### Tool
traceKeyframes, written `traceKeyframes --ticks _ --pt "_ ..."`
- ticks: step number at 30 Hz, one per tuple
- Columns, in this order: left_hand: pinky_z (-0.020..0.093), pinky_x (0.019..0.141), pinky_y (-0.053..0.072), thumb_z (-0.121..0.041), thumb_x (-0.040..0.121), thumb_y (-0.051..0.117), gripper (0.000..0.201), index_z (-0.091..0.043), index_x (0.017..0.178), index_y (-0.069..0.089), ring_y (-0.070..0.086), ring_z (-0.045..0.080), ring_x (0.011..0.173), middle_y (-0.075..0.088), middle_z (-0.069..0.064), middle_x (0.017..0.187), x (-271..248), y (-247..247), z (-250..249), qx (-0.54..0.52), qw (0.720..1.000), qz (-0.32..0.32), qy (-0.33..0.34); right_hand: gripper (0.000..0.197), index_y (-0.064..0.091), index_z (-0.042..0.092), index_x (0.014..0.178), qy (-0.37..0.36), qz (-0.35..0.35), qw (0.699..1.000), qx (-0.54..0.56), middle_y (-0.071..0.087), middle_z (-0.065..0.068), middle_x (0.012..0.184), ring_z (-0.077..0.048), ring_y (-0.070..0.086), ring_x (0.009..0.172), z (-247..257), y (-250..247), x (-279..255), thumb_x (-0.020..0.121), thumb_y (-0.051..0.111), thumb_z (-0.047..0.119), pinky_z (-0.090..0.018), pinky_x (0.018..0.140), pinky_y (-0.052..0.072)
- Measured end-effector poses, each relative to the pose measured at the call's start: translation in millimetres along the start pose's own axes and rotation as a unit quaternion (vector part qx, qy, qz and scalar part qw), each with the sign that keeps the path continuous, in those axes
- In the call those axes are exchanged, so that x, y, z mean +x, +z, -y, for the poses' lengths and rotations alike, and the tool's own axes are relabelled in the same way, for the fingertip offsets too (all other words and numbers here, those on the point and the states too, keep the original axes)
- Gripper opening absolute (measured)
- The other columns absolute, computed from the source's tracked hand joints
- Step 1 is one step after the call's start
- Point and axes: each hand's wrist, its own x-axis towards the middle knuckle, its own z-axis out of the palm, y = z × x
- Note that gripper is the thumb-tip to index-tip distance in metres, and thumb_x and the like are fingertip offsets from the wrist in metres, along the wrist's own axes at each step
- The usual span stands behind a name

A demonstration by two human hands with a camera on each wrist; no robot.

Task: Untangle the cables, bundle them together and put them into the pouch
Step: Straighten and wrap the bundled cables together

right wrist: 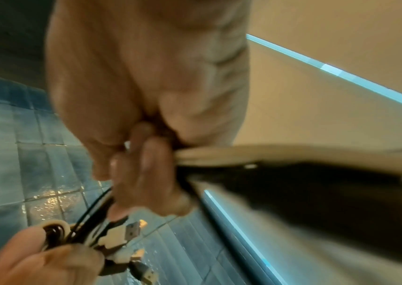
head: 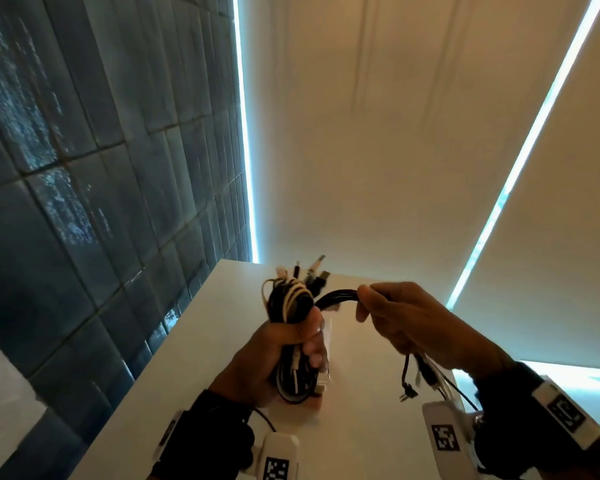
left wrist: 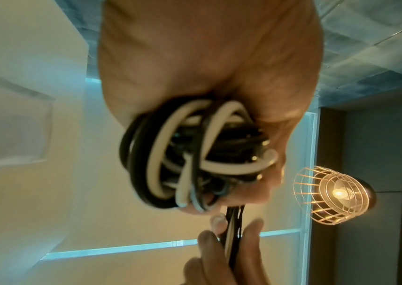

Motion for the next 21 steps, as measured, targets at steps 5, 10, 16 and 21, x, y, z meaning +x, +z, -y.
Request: traceKeyframes --ticks 5,10,16,21 --pt "0.030 0.056 0.047 -0.027 0.060 0.090 0.036 -0.009 0.068 0.059 0.046 0.013 0.047 0.050 0.003 0.057 2 -11 -1 -0.055 0.997 -0.047 0.040 0.031 0.060 0.016 0.127 -0.076 0.040 0.995 0.042 0.036 -0.008 0.059 -0.018 0.038 0.048 -34 3 -17 0.098 0.049 0.021 -0.024 0.049 0.039" --pt "0.028 0.051 0.043 -0.031 0.062 0.089 0.037 -0.011 0.068 0.059 0.039 0.010 0.042 0.038 -0.002 0.049 7 -16 1 -0.075 0.992 -0.080 0.063 0.035 0.060 0.024 0.130 -0.112 -0.058 0.991 0.033 0.049 -0.004 0.059 -0.024 0.048 0.047 -56 10 -27 0.095 0.055 0.020 -0.024 0.045 0.040" --pt "0.028 0.050 0.043 -0.035 0.055 0.092 0.044 -0.013 0.066 0.056 0.038 0.011 0.042 0.036 -0.001 0.050 12 -15 9 -0.056 0.989 -0.124 0.055 0.047 0.070 0.021 0.115 -0.064 -0.183 0.969 0.150 0.047 -0.008 0.057 -0.017 0.039 0.043 -70 35 -29 0.075 0.076 0.045 -0.021 0.040 0.035" --pt "0.029 0.052 0.048 -0.053 0.038 0.092 0.073 -0.011 0.080 0.050 0.046 0.014 0.049 0.043 0.003 0.058 20 -6 26 -0.006 0.989 -0.145 0.008 0.039 0.061 0.041 0.120 -0.173 -0.295 0.930 -0.138 0.055 0.014 0.056 -0.003 0.049 0.050 -54 57 -19 0.093 0.060 0.013 -0.014 0.050 0.041"
